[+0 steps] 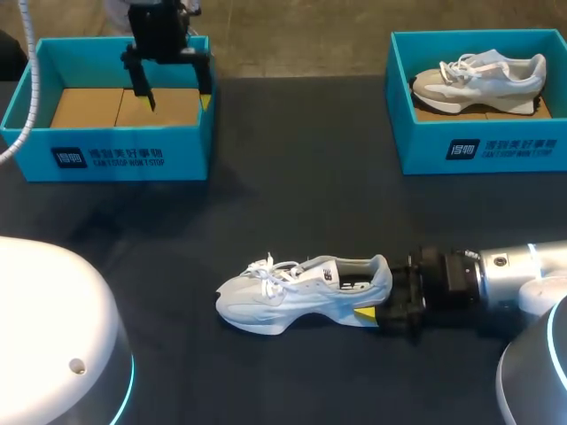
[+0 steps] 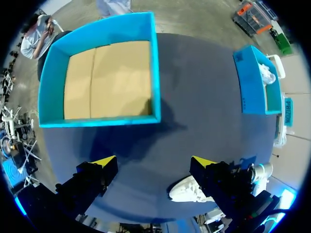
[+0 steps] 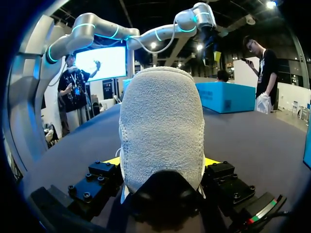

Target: Take the shoe out of the shoebox, open the shoe tongue, remove and reinsert the insole, then place the shoe into the shoebox

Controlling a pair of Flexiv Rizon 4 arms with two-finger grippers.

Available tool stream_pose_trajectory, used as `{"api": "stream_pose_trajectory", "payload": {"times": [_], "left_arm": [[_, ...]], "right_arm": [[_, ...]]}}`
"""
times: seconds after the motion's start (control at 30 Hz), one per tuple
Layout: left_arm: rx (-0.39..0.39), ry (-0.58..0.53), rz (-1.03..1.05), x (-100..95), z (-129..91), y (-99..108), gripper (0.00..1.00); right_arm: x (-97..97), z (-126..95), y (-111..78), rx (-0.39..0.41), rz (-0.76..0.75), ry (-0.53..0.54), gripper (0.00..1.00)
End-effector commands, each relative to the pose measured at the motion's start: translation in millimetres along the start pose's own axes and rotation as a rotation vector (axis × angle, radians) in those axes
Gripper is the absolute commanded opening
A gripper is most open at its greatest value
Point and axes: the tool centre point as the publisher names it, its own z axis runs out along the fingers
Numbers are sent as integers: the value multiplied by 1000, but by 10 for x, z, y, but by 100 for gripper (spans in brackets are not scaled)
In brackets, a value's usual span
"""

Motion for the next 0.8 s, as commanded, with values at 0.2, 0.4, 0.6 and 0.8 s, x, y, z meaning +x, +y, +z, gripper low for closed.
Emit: {"api": "stream_pose_trajectory", "payload": {"times": [0.2,0.4,0.6,0.8], "left_arm": [[20,50,14,465,204,637,100],[-2,69,-15,740,212,913,100],[-23,29,-17,1116,305,1170,100],[-16,-8,-14,1449,462,1323,100]], "right_arm": [[2,13,4,2,0,-3,0],[2,13,4,2,0,-3,0],[2,13,4,2,0,-3,0],[2,13,4,2,0,-3,0]]}}
